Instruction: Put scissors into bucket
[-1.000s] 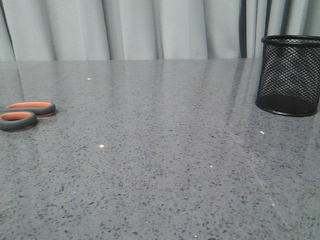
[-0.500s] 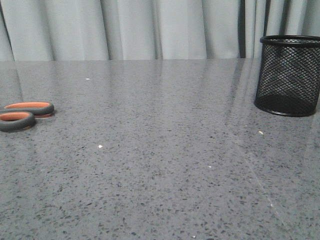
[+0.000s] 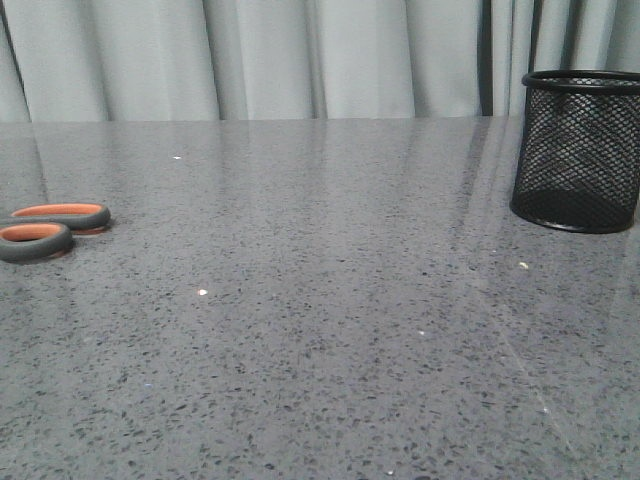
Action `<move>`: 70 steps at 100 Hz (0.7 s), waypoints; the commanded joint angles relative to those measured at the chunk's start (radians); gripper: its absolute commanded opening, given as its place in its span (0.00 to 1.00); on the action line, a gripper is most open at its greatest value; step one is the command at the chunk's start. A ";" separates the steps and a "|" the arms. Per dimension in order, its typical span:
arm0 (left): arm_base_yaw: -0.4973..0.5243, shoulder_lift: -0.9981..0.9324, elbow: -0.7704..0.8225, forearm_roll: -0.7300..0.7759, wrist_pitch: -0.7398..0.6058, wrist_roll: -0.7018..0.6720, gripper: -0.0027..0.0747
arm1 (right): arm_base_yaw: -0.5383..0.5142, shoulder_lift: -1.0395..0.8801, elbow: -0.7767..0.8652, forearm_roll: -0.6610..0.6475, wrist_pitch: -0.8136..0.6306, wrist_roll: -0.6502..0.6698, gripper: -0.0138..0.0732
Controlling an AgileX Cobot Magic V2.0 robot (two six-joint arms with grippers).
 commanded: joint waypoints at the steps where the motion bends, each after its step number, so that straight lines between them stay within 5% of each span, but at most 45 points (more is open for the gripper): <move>1: -0.032 0.086 -0.097 0.069 0.058 0.083 0.50 | 0.016 0.022 -0.033 0.002 -0.062 -0.014 0.68; 26: -0.121 0.378 -0.298 0.212 0.331 0.320 0.50 | 0.039 0.022 -0.033 0.017 -0.064 -0.014 0.71; 49: -0.161 0.582 -0.413 0.398 0.434 0.360 0.49 | 0.062 0.022 -0.033 0.035 -0.077 -0.014 0.71; 70: -0.144 0.673 -0.463 0.349 0.458 0.404 0.49 | 0.101 0.022 -0.033 0.035 -0.079 -0.014 0.71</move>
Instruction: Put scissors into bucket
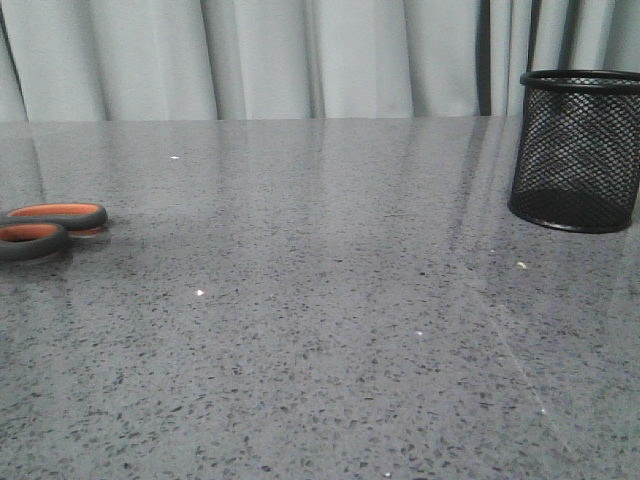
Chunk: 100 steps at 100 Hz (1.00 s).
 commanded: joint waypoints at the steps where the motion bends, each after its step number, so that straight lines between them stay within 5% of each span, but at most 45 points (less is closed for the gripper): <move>1: 0.007 0.000 -0.041 -0.031 -0.015 0.043 0.49 | 0.012 0.022 -0.033 0.017 -0.079 -0.011 0.71; 27: 0.148 0.029 -0.041 -0.215 0.036 0.450 0.49 | 0.044 0.022 -0.033 0.017 -0.083 -0.011 0.71; 44: 0.226 0.048 -0.045 -0.268 0.031 0.516 0.49 | 0.062 0.022 -0.033 0.017 -0.101 -0.011 0.71; 100: 0.224 0.229 -0.210 -0.304 0.052 0.516 0.50 | 0.080 0.022 -0.033 0.017 -0.123 -0.011 0.71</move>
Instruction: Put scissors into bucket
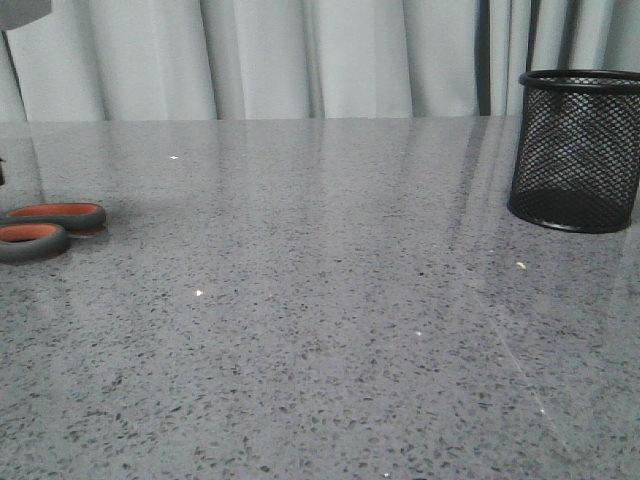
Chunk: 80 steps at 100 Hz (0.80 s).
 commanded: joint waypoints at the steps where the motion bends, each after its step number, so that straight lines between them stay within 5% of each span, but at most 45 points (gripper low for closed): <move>1: 0.000 -0.004 -0.055 -0.043 0.022 -0.005 0.50 | 0.002 0.022 -0.033 0.014 -0.079 -0.011 0.71; 80: 0.031 0.060 -0.067 0.065 0.044 -0.044 0.50 | 0.002 0.022 -0.033 0.014 -0.079 -0.011 0.71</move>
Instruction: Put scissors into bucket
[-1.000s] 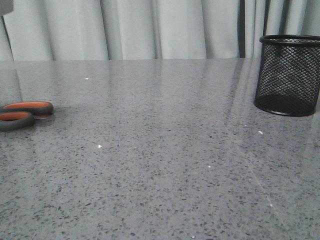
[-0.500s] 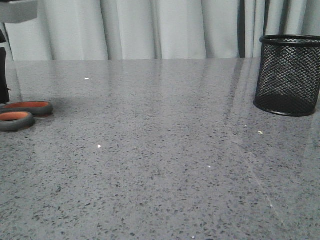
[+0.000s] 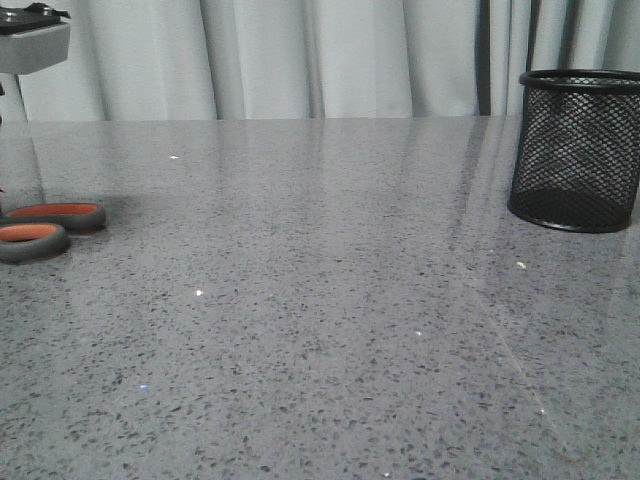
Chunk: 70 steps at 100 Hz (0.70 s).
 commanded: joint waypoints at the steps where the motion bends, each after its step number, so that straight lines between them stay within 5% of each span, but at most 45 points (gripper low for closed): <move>1: 0.016 -0.030 -0.030 -0.012 -0.006 -0.029 0.50 | 0.002 0.022 -0.033 0.014 -0.078 -0.011 0.71; 70: 0.044 0.024 -0.032 -0.104 -0.033 -0.020 0.50 | 0.013 0.022 -0.033 0.014 -0.081 -0.011 0.71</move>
